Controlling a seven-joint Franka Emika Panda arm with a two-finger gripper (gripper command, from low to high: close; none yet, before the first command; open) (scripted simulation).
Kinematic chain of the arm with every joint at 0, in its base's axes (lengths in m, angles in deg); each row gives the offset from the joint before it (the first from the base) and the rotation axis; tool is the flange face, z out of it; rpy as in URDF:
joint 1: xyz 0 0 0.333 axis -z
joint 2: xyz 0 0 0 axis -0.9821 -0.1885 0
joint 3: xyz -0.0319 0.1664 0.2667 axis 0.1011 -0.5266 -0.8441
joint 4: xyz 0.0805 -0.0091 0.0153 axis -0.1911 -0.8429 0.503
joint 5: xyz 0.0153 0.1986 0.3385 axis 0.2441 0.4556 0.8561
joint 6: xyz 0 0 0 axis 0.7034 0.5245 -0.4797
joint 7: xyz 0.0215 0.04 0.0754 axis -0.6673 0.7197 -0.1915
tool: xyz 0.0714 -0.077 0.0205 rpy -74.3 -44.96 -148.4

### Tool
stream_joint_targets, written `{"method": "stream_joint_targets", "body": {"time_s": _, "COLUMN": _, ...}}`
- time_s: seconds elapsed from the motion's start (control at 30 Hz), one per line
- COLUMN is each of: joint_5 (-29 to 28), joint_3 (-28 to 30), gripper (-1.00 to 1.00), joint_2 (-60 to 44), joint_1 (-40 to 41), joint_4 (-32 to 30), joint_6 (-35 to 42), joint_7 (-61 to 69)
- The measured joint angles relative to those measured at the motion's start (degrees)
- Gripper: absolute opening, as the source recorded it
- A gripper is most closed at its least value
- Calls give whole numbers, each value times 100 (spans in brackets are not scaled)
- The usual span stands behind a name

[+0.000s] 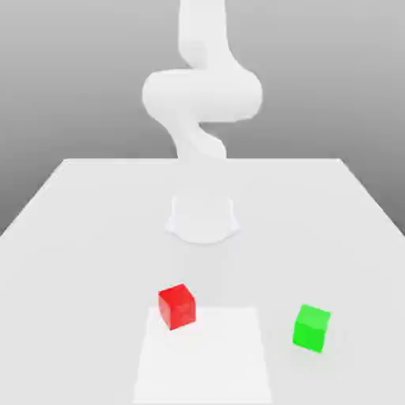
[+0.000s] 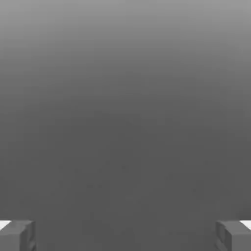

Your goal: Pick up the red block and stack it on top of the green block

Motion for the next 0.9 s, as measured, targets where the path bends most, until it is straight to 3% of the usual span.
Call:
{"method": "stream_joint_targets", "body": {"time_s": 0.4, "joint_5": 383, "joint_3": -548, "gripper": 0, "joint_2": -2184, "joint_1": 912, "joint_4": -2060, "joint_6": -1677, "joint_7": -2723}}
{"method": "stream_joint_targets", "body": {"time_s": 0.6, "joint_5": 294, "joint_3": -807, "gripper": 0, "joint_2": -3333, "joint_1": 1344, "joint_4": -3120, "joint_6": -2561, "joint_7": -4348}}
{"method": "stream_joint_targets", "body": {"time_s": 0.73, "joint_5": -64, "joint_3": -794, "gripper": 0, "joint_2": -4140, "joint_1": 1466, "joint_4": -3221, "joint_6": -3236, "joint_7": -4857}}
{"method": "stream_joint_targets", "body": {"time_s": 0.87, "joint_5": -609, "joint_3": -360, "gripper": 0, "joint_2": -4973, "joint_1": 1184, "joint_4": -3114, "joint_6": -3943, "joint_7": -5263}}
{"method": "stream_joint_targets", "body": {"time_s": 0.9, "joint_5": -669, "joint_3": -225, "gripper": -100, "joint_2": -5160, "joint_1": 1062, "joint_4": -3087, "joint_6": -4104, "joint_7": -5310}}
